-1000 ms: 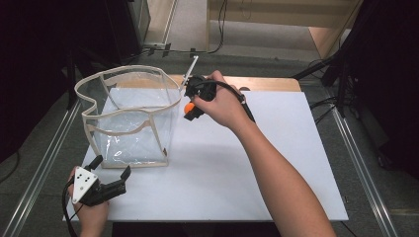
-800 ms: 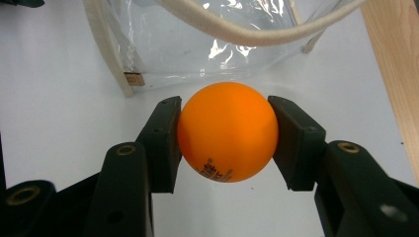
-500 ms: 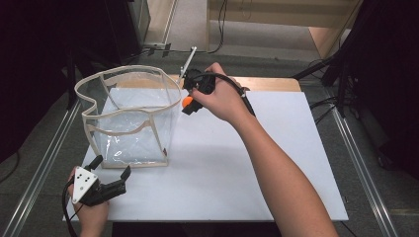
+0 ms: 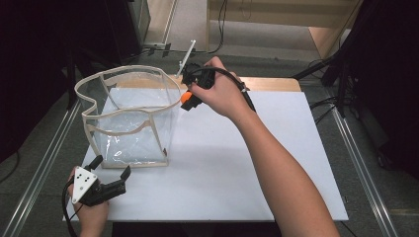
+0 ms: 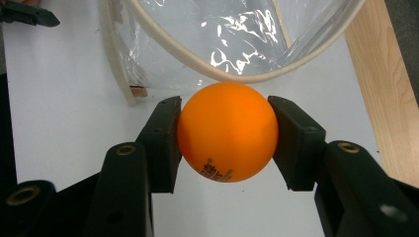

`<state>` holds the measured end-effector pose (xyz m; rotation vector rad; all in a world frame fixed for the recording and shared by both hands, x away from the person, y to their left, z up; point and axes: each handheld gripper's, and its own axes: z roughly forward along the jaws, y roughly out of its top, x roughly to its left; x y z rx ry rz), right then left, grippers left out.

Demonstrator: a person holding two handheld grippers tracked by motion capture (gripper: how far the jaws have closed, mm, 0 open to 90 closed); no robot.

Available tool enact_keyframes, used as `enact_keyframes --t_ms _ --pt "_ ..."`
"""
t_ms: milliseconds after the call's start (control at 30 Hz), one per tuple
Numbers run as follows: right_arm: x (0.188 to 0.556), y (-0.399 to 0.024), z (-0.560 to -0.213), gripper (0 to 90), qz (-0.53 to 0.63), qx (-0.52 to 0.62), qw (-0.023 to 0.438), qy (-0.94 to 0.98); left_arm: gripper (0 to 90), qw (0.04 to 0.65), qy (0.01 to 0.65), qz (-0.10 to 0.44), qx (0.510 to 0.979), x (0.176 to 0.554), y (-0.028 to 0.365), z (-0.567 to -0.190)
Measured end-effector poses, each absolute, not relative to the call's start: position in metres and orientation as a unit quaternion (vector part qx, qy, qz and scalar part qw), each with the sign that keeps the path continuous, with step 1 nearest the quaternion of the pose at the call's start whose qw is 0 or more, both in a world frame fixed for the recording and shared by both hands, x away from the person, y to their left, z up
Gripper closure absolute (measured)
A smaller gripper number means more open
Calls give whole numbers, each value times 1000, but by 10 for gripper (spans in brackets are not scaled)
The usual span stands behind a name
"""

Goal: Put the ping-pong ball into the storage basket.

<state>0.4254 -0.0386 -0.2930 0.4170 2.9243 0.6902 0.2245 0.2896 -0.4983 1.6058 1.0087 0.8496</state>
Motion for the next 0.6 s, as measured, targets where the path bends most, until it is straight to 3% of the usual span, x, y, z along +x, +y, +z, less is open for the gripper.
enact_keyframes --t_ms 600 --pt "429 -30 -273 478 229 134 57 963 37 510 418 347 667 225 291 -498"
